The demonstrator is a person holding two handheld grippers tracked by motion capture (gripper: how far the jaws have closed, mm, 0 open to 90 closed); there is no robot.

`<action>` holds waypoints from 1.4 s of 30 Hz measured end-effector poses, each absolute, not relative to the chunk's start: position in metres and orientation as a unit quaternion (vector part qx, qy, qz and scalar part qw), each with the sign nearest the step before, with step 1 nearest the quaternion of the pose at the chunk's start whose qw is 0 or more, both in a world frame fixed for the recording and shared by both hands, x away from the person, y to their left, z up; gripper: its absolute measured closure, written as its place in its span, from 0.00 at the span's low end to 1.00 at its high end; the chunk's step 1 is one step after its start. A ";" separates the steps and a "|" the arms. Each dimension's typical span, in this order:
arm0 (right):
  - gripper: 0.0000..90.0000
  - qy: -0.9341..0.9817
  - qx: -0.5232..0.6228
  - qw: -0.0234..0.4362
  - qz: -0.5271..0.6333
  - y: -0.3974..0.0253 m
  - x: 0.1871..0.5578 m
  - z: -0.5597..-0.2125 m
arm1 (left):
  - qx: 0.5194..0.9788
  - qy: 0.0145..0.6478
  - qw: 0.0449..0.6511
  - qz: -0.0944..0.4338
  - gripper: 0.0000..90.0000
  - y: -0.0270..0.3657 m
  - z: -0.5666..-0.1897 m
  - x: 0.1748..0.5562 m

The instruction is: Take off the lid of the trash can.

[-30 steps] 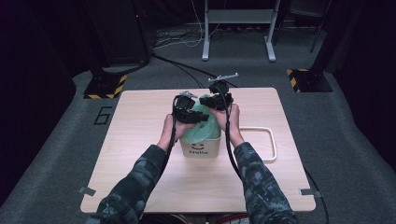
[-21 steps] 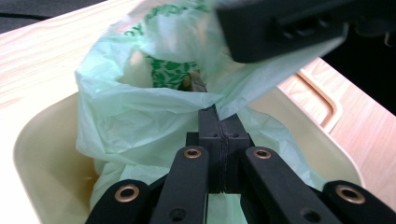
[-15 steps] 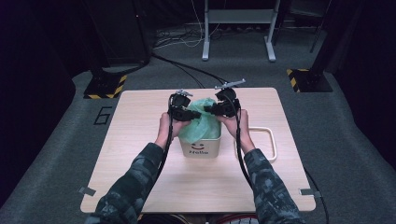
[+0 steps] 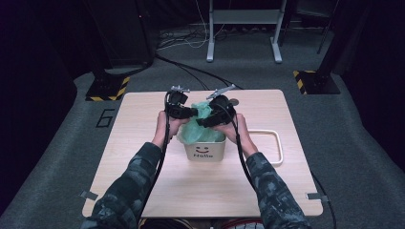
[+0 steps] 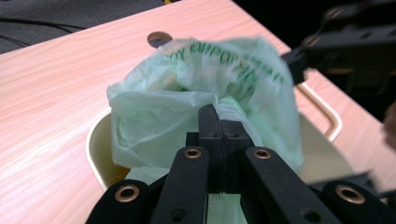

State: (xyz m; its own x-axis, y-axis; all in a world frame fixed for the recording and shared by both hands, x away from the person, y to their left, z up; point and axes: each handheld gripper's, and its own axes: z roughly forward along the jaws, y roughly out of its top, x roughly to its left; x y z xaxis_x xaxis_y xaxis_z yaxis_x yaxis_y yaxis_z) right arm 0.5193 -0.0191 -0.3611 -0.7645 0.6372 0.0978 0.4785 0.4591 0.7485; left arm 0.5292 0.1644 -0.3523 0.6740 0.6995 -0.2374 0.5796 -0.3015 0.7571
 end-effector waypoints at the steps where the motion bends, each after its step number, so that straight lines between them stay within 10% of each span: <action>1: 0.29 0.848 0.329 0.098 0.403 -0.019 0.519 -0.361 | 0.804 0.398 0.437 0.069 1.00 0.164 -0.352 0.529; 10: 0.37 0.840 0.338 0.111 0.409 -0.006 0.522 -0.370 | 0.796 0.381 0.466 0.060 1.00 0.160 -0.339 0.522; 20: 0.90 0.819 0.358 0.125 0.430 -0.012 0.522 -0.374 | 0.787 0.369 0.493 0.049 0.99 0.161 -0.332 0.517; 30: 0.99 0.803 0.387 0.124 0.435 -0.023 0.524 -0.370 | 0.765 0.386 0.511 0.075 0.37 0.174 -0.333 0.512; 42: 0.99 0.778 0.414 0.121 0.457 -0.031 0.526 -0.357 | 0.772 0.391 0.499 0.049 0.19 0.192 -0.363 0.511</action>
State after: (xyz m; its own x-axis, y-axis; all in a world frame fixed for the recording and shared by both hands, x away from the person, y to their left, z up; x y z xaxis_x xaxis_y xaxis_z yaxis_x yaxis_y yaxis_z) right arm 0.5256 -0.0306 -0.3569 -0.6284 0.7545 0.1894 0.5330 0.2403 0.8113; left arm 0.5106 0.1918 -0.3625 0.6887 0.6534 -0.3144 0.5552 -0.1962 0.8083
